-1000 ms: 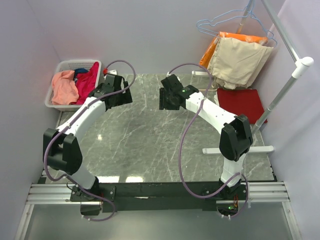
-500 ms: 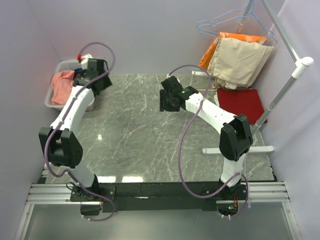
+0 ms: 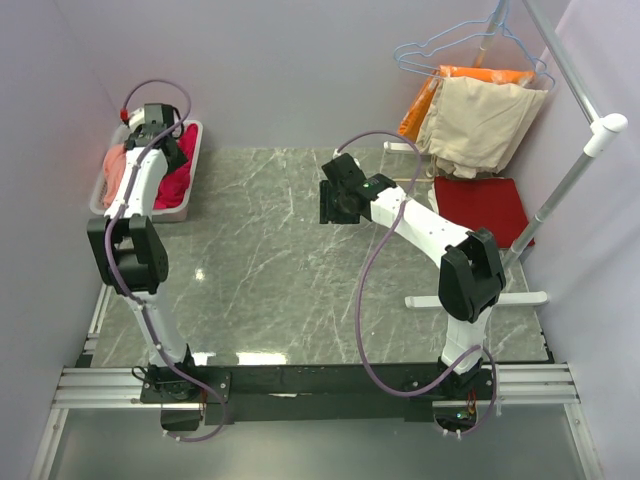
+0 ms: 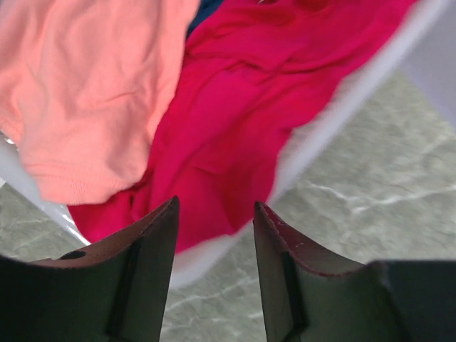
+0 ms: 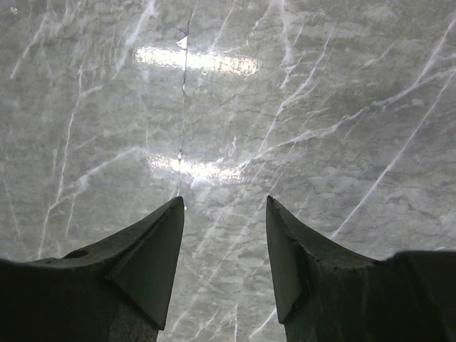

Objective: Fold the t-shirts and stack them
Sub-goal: Grab the tshirt from the pile

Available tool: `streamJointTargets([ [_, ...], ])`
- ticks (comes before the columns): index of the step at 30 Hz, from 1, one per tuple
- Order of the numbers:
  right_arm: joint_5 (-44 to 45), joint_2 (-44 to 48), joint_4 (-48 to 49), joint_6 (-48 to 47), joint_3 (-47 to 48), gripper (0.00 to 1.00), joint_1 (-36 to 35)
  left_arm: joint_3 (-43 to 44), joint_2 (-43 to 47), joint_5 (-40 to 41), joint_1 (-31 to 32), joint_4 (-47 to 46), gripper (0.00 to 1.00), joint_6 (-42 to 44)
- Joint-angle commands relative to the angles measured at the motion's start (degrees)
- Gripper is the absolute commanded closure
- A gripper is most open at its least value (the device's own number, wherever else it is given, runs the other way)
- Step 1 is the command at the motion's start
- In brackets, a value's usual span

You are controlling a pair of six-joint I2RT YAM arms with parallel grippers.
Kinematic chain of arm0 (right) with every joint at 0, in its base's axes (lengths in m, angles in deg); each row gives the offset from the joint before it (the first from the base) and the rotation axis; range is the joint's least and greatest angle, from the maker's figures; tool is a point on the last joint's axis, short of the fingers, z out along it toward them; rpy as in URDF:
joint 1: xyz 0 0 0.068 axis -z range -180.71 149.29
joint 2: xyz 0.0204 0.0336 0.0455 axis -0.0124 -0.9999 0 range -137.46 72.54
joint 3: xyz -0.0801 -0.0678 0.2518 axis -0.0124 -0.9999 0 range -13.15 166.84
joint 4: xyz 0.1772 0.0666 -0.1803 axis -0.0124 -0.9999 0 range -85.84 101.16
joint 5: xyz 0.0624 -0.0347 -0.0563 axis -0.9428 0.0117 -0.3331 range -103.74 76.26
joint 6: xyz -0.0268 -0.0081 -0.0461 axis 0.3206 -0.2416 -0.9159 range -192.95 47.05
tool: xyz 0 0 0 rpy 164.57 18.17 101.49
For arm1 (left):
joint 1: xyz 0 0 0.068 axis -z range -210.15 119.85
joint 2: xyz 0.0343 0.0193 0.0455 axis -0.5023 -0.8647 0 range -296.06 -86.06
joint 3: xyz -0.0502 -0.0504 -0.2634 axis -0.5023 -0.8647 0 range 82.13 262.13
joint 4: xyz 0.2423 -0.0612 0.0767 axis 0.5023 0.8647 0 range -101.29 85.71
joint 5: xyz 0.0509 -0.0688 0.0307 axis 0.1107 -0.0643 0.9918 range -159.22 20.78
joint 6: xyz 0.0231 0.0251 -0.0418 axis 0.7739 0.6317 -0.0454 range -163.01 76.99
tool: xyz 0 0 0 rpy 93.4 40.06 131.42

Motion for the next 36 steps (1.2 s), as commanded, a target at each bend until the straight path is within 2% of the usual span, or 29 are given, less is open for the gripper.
streamJointTargets([
  [1, 1.76, -1.40, 0.83, -0.94, 0.03, 0.43, 0.00, 2.34, -3.28, -3.46, -3.25, 2.76, 0.50, -2.45],
  [11, 1.06, -5.36, -1.55, -1.91, 5.48, 0.43, 0.88, 1.90, -9.26, -13.48, -6.42, -0.49, 0.45, 0.00],
  [14, 0.79, -6.59, -2.34, -1.99, 7.06, 0.44, 0.79, 2.95, -11.19, -15.59, -6.95, -0.67, 0.48, 0.44],
  [17, 0.70, -7.30, -2.69, -1.99, 7.77, 0.44, 0.88, 4.36, -12.69, -16.48, -7.30, -0.32, 0.54, 0.62],
  [18, 0.70, -7.47, -2.61, -1.99, 7.85, 0.44, 0.96, 4.89, -12.95, -16.65, -7.39, -0.14, 0.65, 0.53],
  [20, 0.62, -7.82, -2.95, -2.08, 8.47, 0.44, 0.88, 5.42, -13.22, -17.00, -7.57, 0.21, 0.76, 0.62],
  [21, 0.53, -8.09, -3.04, -1.99, 8.64, 0.44, 0.96, 5.94, -13.22, -16.92, -7.65, 0.30, 0.86, 0.53],
  [24, 0.00, -8.53, -3.13, -1.99, 9.43, 0.44, 0.88, 6.47, -11.91, -16.83, -7.57, 0.30, 0.99, 0.36],
  [29, -0.88, -9.14, -3.31, -1.82, 10.32, 0.45, 0.96, 5.86, -7.60, -18.50, -7.57, -0.49, 0.99, 0.09],
  [36, -1.14, -8.88, -2.96, -1.38, 9.53, 0.46, 0.96, 2.09, 5.12, -23.85, -7.48, -4.70, 0.99, 0.00],
])
